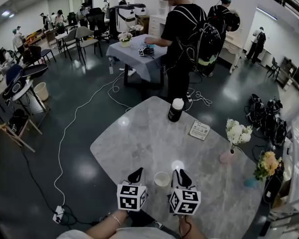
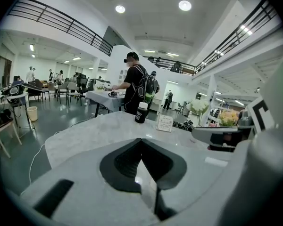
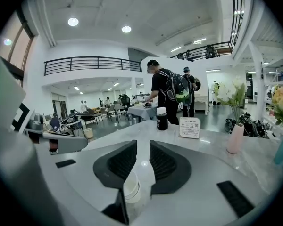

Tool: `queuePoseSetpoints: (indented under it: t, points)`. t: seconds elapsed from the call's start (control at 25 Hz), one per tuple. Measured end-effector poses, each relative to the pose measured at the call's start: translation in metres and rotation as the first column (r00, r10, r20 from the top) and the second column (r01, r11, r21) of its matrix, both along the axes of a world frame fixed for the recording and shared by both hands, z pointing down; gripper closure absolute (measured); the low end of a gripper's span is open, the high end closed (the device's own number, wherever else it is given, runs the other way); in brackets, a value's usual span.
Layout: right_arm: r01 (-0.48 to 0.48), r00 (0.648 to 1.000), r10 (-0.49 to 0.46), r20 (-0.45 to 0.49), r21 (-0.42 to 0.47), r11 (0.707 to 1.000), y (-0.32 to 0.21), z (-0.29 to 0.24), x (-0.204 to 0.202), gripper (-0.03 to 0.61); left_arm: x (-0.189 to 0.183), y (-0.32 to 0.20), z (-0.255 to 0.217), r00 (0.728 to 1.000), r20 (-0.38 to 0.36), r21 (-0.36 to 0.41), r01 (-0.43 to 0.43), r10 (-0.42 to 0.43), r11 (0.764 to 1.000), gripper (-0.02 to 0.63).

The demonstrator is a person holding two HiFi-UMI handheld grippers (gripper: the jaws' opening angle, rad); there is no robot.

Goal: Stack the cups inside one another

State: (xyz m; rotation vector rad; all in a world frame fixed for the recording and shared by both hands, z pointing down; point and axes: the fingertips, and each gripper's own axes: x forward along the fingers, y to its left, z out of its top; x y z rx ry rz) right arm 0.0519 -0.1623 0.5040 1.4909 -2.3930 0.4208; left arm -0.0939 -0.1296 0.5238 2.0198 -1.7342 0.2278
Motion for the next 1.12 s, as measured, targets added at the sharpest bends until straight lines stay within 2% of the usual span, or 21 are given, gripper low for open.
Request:
queuePoseSetpoints:
  t: [0.28,0.8,0.96,1.12]
  points:
    - [-0.105,0.994,0.105,0.015,0.005,0.994,-0.007,-0.006,0.023,0.563,-0.005,-0.009,-0.007,1.0,0.017,0.02,-0.018,0.018,1.0,0.618]
    - [-0.207,0.978,0.207,0.023,-0.012,0.978,-0.008,-0.003,0.047,0.571,0.003,-0.024,-0.007,0.996,0.013,0.023,-0.091,0.091,0.996,0.618]
    - [-0.264,0.964,0.264,0.029,-0.013,0.964,-0.003,-0.004,0.048,0.571,-0.001,-0.021,-0.011,0.99,0.028,0.041,-0.141,0.14,0.989,0.618]
    - [-0.357,0.934,0.357,0.028,-0.006,0.934,0.004,-0.004,0.05,0.571,-0.004,-0.021,-0.011,0.974,0.057,0.056,-0.221,0.218,0.974,0.618]
